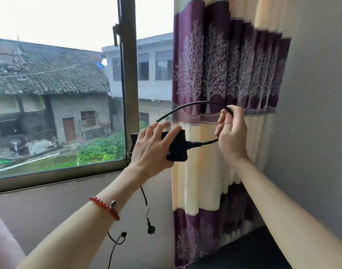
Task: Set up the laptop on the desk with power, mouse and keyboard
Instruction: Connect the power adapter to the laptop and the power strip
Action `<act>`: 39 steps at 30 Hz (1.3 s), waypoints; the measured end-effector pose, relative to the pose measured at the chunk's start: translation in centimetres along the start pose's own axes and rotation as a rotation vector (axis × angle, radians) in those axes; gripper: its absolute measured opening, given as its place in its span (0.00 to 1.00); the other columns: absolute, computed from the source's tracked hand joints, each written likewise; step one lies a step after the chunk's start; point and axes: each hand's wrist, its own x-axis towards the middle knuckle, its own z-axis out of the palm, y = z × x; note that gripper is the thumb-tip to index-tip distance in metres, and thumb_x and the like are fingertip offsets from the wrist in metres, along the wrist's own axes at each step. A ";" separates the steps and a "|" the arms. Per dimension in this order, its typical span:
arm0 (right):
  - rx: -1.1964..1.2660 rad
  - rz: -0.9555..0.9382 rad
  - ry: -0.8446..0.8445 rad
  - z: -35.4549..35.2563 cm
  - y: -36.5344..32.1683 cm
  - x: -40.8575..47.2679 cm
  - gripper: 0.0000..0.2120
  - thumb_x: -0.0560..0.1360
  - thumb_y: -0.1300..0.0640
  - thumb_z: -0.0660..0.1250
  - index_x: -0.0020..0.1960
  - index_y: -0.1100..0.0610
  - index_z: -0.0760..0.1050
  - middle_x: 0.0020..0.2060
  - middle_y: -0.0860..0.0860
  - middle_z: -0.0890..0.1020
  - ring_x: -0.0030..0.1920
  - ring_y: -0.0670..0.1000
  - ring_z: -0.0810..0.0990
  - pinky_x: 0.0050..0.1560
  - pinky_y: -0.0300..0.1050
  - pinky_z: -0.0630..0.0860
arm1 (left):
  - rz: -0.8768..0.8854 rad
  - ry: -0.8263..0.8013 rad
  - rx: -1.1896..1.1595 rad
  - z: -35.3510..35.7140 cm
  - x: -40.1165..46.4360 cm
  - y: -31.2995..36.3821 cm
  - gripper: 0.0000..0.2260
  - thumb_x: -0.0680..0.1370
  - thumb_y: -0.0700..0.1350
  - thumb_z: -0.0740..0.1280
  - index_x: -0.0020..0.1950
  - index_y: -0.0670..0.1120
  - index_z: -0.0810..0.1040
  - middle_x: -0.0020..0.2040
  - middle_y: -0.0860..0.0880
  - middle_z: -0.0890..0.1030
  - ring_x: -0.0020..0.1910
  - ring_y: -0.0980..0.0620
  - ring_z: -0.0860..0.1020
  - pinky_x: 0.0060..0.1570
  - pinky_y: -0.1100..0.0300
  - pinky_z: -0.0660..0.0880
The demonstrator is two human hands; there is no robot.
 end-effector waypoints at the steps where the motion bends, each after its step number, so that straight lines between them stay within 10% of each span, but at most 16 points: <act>1: 0.013 -0.007 0.033 -1.0 -0.6 1.1 0.08 0.81 0.61 0.50 0.49 0.53 0.66 0.34 0.46 0.71 0.27 0.45 0.68 0.26 0.36 0.69 | 0.015 0.012 0.016 -0.7 1.3 0.8 0.40 0.59 0.53 0.77 0.68 0.51 0.65 0.67 0.43 0.69 0.64 0.39 0.68 0.58 0.42 0.69; 16: -0.137 -0.141 0.231 -20.6 -6.9 4.3 0.08 0.81 0.63 0.49 0.49 0.56 0.65 0.33 0.47 0.70 0.24 0.40 0.68 0.25 0.32 0.67 | 0.204 0.172 -0.137 -5.6 7.9 18.2 0.41 0.60 0.53 0.75 0.68 0.55 0.59 0.73 0.44 0.63 0.70 0.41 0.64 0.61 0.44 0.66; 28: -0.483 0.348 0.270 -36.0 2.2 -18.8 0.15 0.81 0.59 0.50 0.44 0.40 0.66 0.34 0.46 0.71 0.23 0.42 0.69 0.23 0.31 0.68 | 0.329 -0.262 -0.387 5.9 -9.4 34.7 0.45 0.52 0.49 0.77 0.67 0.54 0.64 0.69 0.44 0.70 0.65 0.41 0.71 0.58 0.43 0.70; 34: -0.649 0.664 0.257 -40.4 6.5 -30.7 0.09 0.80 0.61 0.53 0.54 0.51 0.69 0.41 0.51 0.76 0.38 0.49 0.74 0.41 0.44 0.71 | 0.447 -0.584 -0.515 11.8 -18.8 39.9 0.42 0.56 0.52 0.77 0.68 0.55 0.62 0.72 0.43 0.65 0.68 0.40 0.67 0.62 0.45 0.67; 39: -0.800 0.925 0.125 -42.3 7.2 -38.4 0.13 0.77 0.68 0.52 0.59 0.60 0.68 0.37 0.52 0.75 0.45 0.51 0.73 0.47 0.37 0.65 | 0.566 -0.839 -0.552 15.5 -25.1 42.4 0.41 0.63 0.47 0.72 0.70 0.57 0.55 0.77 0.44 0.48 0.74 0.41 0.51 0.69 0.45 0.57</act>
